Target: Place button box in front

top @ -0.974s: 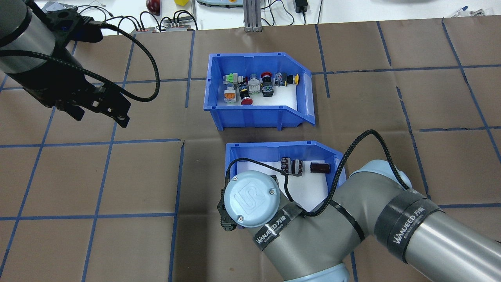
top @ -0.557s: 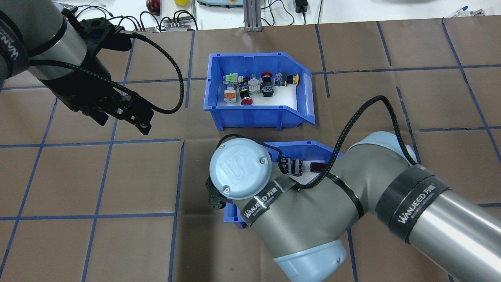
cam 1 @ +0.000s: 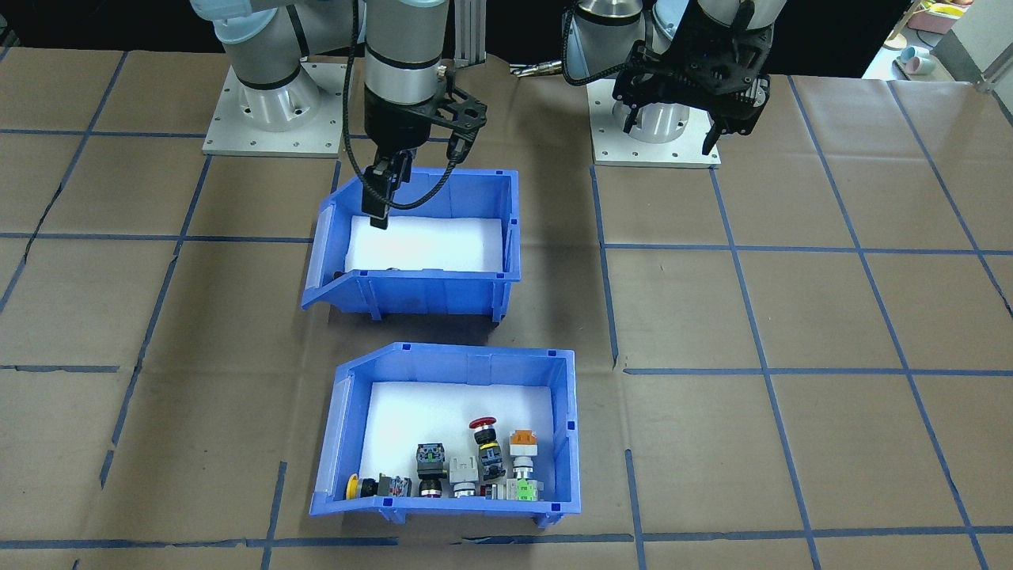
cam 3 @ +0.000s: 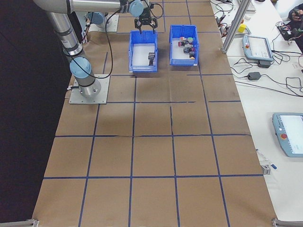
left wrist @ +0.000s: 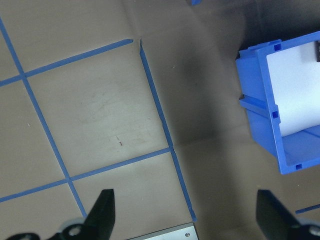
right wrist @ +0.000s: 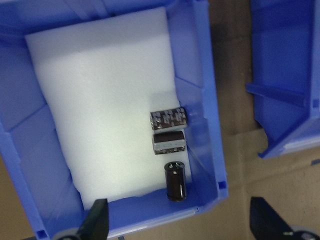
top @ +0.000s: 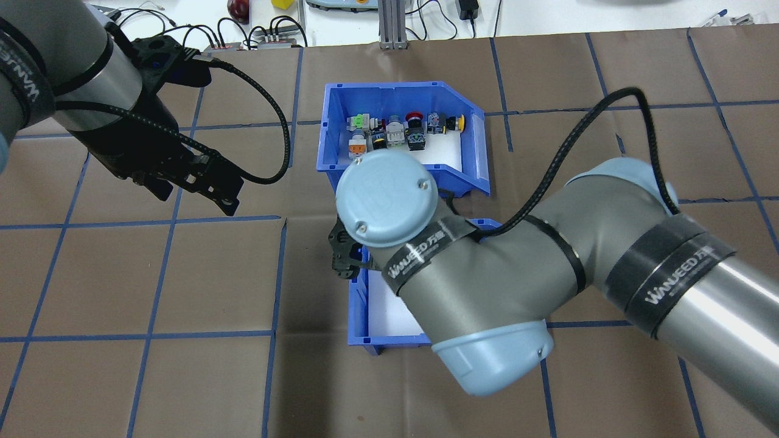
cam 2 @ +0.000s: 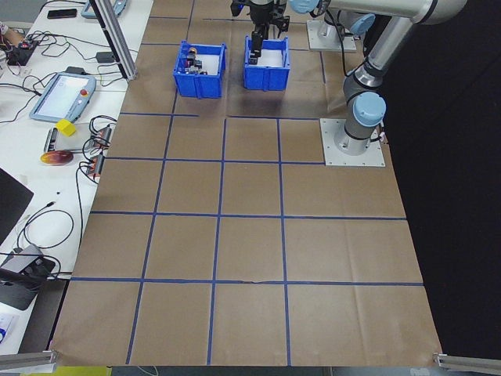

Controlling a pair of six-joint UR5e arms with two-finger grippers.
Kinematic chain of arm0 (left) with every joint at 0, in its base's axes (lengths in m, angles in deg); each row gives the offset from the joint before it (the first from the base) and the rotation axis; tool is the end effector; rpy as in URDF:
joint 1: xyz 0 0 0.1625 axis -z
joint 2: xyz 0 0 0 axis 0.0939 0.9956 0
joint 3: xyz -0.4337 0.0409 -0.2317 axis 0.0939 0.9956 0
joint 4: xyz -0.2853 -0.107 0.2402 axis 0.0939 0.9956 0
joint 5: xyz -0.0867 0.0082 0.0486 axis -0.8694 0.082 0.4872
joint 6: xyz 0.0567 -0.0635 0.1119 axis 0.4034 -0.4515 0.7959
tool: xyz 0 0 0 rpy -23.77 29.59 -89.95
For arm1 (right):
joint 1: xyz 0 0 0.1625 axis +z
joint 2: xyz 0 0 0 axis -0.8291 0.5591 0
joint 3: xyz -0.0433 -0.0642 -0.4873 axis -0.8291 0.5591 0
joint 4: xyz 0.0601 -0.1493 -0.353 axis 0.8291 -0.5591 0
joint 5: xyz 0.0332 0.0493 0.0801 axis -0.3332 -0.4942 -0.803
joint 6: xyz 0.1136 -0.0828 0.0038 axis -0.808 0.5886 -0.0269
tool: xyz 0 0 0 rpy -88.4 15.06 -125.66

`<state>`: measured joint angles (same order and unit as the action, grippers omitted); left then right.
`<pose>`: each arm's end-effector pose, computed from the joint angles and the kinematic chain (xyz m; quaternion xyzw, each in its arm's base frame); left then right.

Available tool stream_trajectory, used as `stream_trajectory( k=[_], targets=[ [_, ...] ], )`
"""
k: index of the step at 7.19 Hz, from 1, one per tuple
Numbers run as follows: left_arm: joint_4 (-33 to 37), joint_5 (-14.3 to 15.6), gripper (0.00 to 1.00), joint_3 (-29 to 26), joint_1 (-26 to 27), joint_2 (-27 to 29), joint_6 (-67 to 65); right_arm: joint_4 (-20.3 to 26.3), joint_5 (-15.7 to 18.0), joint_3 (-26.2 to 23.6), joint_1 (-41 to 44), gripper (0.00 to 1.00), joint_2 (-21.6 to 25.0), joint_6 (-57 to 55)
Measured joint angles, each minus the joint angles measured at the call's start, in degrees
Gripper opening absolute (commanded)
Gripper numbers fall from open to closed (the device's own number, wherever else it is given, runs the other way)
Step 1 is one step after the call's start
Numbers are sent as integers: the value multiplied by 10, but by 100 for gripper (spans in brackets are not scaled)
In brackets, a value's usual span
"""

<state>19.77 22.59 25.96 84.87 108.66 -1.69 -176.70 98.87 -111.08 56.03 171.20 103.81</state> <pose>-0.1392 -0.3735 0.5292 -0.1454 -0.9888 -0.0286 0.0192 0.2690 -0.3839 0.4266 0.5977 -0.7949 0.0026 0.1040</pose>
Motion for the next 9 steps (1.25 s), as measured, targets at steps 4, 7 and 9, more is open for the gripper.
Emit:
stream_trajectory(
  k=[4,7,9],
  targets=[
    [-1,1,99,1,0,1,0,-5,-7,20,-142,100,2,11],
    [-2,1,99,2,0,1,1,-4,-48,75,-203,100,-18,-133],
    [-2,1,99,2,0,1,0,12,-68,107,-213,100,-33,-286]
  ],
)
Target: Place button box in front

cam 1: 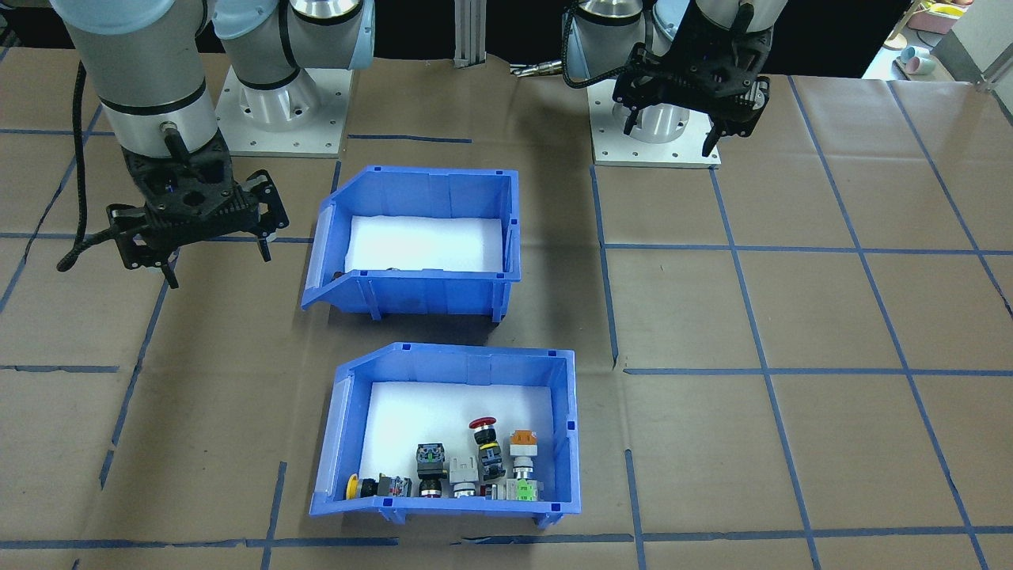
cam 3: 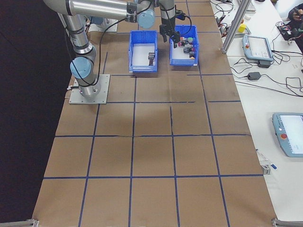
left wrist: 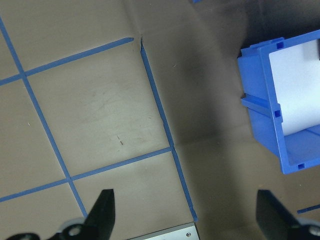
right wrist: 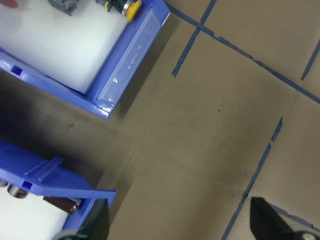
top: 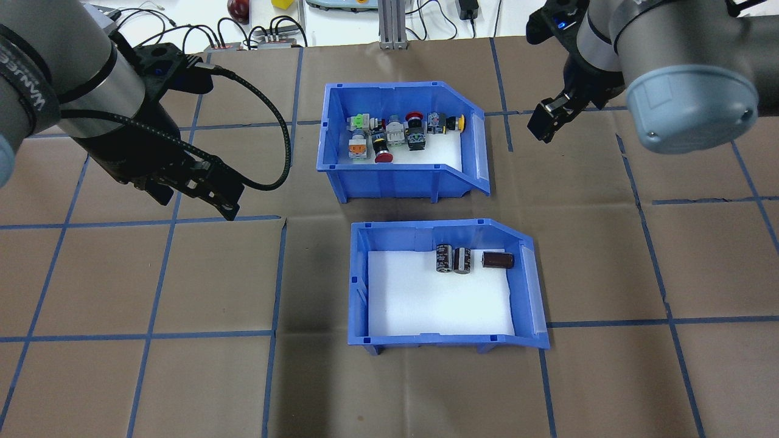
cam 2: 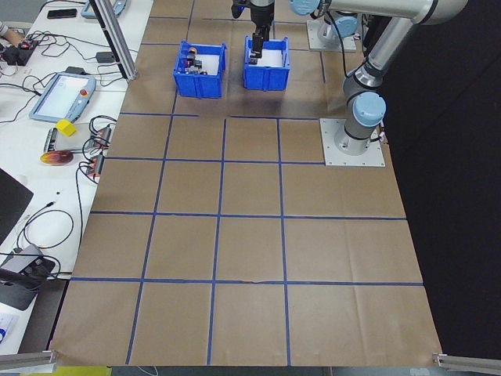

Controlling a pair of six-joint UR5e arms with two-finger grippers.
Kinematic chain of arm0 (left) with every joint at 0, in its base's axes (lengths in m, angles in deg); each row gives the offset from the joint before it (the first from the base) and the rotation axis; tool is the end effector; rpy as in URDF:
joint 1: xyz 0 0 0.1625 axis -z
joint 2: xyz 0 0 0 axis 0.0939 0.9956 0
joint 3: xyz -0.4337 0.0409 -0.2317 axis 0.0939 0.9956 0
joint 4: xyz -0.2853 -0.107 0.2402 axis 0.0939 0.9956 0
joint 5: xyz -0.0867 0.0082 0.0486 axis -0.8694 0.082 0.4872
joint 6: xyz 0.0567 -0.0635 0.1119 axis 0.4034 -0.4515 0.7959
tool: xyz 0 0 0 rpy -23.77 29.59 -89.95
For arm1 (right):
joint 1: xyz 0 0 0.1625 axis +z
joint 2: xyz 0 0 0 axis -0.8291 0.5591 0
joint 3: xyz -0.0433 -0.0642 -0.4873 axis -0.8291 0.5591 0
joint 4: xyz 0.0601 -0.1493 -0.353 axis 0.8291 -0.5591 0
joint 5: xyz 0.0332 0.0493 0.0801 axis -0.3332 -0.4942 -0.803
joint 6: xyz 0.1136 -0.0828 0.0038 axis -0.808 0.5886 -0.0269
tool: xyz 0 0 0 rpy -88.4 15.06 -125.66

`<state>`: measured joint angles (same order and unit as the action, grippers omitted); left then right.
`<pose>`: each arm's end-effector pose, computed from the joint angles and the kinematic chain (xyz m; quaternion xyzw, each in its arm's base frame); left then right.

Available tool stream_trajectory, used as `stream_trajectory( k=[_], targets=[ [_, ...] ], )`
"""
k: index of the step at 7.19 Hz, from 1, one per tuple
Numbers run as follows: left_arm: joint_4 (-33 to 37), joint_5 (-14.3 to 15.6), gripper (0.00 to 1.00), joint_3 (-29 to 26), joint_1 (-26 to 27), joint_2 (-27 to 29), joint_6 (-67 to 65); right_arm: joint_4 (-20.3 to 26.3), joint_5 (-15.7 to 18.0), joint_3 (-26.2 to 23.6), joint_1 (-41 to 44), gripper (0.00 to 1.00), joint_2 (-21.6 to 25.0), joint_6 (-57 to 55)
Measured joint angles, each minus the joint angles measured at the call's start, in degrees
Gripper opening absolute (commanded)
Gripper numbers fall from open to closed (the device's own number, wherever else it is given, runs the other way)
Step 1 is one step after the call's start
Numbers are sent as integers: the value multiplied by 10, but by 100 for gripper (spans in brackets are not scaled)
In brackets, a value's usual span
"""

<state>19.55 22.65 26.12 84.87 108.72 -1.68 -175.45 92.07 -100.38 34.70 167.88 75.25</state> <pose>-0.1391 -0.3741 0.5279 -0.1455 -0.9888 -0.0286 0.0187 0.1281 -0.5073 0.4817 0.2065 -0.9741 0.0734 0.0562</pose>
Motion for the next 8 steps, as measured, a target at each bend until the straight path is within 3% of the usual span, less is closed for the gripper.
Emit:
stream_trajectory(
  k=[1,4,6,8],
  targets=[
    [0,0,99,0,0,0,0,31,-11,15,-13,100,1,-57],
    [0,0,99,0,0,0,0,193,-59,73,-51,100,10,-180],
    [0,0,99,1,0,1,0,239,-60,79,-53,100,11,-233],
    [0,0,99,1,0,1,0,248,-50,67,-51,100,15,-257]
  ],
)
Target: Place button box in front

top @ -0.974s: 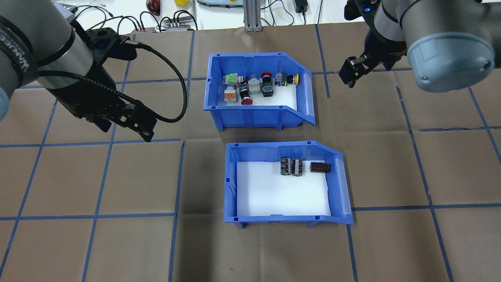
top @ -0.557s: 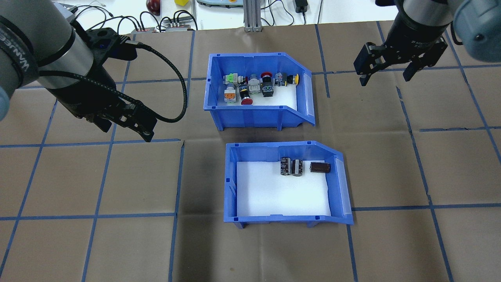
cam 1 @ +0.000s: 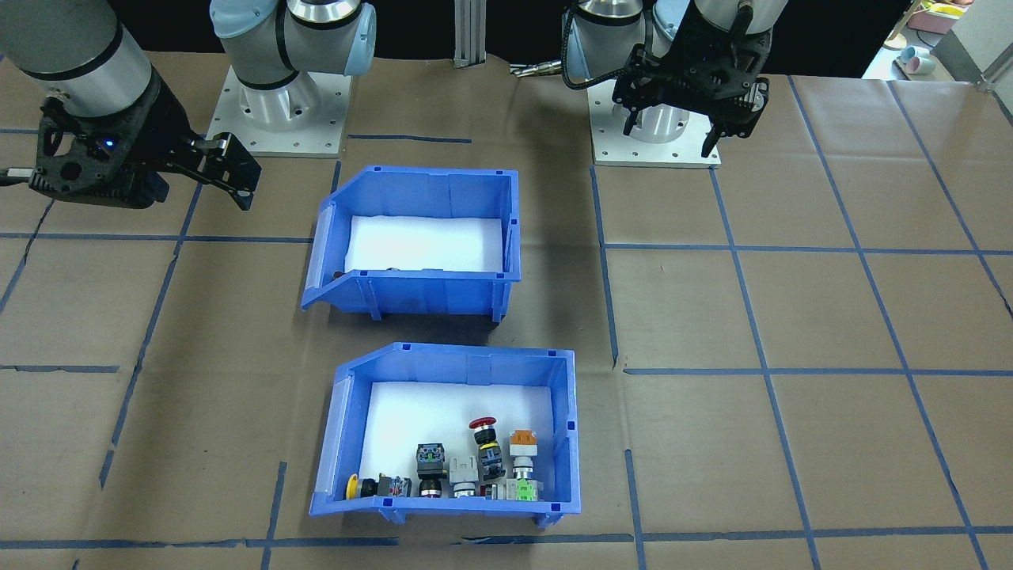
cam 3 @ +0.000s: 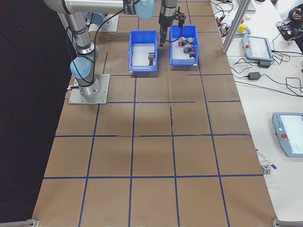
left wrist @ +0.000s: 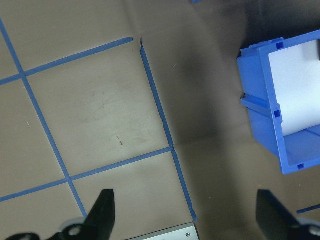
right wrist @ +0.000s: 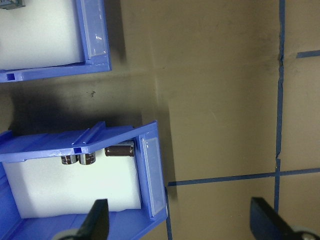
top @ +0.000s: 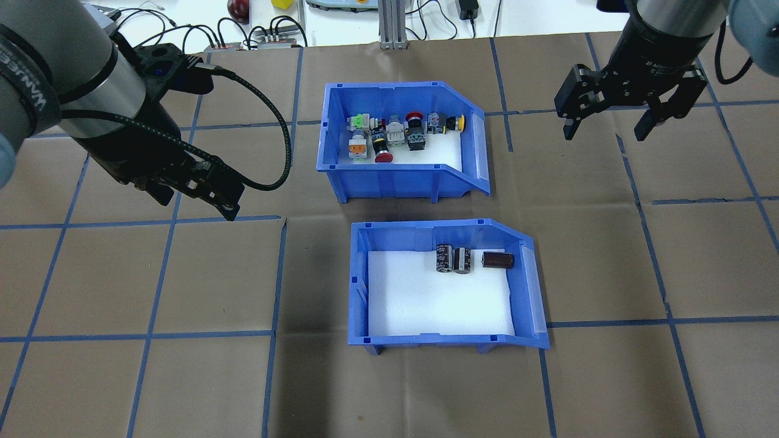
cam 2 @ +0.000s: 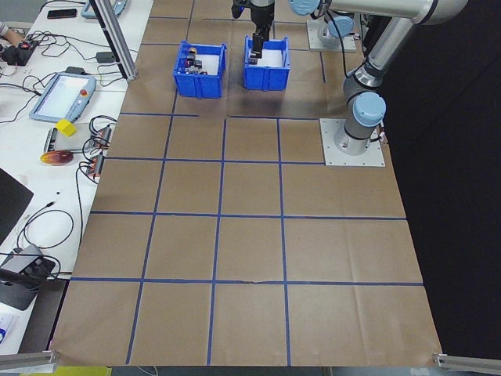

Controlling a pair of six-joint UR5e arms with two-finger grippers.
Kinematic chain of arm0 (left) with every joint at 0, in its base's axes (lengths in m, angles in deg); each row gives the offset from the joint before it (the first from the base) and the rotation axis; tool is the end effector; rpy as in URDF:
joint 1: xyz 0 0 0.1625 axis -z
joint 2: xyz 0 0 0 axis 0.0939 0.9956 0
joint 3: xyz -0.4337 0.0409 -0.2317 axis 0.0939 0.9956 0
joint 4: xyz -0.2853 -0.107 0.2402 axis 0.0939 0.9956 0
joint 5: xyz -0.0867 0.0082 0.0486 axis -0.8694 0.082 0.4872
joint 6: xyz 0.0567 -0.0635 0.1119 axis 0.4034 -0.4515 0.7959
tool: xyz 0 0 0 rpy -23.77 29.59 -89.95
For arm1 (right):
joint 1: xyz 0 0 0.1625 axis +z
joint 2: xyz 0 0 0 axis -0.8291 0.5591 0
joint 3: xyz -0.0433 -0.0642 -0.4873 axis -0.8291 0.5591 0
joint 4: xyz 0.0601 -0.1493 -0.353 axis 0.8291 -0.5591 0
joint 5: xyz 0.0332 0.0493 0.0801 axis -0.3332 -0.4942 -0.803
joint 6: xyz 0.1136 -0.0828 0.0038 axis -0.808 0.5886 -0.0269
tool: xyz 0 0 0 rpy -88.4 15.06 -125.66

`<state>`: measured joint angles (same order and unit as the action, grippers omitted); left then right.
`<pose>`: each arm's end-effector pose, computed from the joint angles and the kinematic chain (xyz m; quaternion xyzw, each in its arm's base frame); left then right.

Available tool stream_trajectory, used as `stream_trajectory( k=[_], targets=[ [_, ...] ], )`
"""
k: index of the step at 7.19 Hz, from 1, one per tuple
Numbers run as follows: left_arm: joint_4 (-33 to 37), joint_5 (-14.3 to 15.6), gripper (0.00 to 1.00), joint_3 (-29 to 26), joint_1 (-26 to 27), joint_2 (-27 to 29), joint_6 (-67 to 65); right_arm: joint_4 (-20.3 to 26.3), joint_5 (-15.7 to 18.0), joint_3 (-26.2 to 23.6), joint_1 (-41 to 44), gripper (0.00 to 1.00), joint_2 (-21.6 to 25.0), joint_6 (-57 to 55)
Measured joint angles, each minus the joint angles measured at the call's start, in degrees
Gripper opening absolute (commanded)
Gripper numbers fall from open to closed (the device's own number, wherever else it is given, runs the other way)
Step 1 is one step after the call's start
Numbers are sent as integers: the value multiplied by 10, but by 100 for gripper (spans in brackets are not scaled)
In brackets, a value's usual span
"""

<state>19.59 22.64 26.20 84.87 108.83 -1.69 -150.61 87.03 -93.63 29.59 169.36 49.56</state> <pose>-0.1391 -0.3746 0.5265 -0.1453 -0.9887 -0.0306 0.0191 0.0985 -0.4688 0.5043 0.0565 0.9965 0.0616 0.0046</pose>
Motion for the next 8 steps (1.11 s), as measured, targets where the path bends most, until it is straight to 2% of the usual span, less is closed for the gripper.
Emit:
stream_trajectory(
  k=[2,8],
  targets=[
    [0,1,99,0,0,0,0,-5,11,-16,6,100,4,-4],
    [0,1,99,0,0,1,0,-16,8,-19,8,100,6,0]
  ],
)
